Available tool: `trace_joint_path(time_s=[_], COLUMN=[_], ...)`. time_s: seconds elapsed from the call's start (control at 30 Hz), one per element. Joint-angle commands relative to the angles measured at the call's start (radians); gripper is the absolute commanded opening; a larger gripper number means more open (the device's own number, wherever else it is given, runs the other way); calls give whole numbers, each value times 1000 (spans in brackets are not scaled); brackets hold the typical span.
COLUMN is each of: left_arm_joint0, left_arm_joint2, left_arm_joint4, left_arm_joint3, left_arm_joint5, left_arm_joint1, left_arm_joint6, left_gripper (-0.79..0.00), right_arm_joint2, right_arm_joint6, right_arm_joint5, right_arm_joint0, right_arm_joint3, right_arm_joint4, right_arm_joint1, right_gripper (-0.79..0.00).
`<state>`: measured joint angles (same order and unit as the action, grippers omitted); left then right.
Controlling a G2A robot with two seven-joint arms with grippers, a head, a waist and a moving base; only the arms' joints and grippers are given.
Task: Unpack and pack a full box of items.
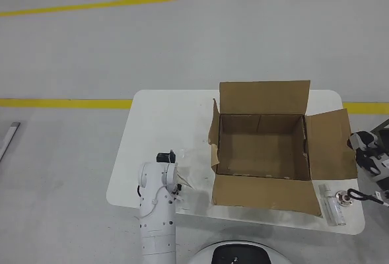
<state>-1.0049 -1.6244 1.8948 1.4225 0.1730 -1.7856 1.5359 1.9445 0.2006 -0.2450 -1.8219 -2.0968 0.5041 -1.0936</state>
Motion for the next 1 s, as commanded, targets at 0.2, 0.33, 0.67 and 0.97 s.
trace_joint_path(time_s=[0.2, 0.33, 0.67, 0.97], left_arm_joint0=[-31, -38, -48, -41], left_arm_joint2=[44, 57, 65, 55], left_arm_joint4=[-31, -42, -46, -43], left_arm_joint3=[205, 279, 319, 330], left_arm_joint5=[25, 37, 52, 60], left_arm_joint1=[-8, -13, -20, -25], left_arm_joint6=[0, 0, 0, 0], left_gripper=[-785, -785, -785, -785], right_arm_joint2=[176, 242, 139, -8], right_arm_joint6=[258, 352, 503, 526], right_arm_joint5=[113, 150, 175, 130], right_arm_joint0=[67, 106, 167, 229], right_arm_joint3=[46, 112, 298, 358], right_arm_joint4=[-371, -453, -462, -434], right_arm_joint1=[12, 22, 35, 36], right_gripper=[0, 0, -369, -785])
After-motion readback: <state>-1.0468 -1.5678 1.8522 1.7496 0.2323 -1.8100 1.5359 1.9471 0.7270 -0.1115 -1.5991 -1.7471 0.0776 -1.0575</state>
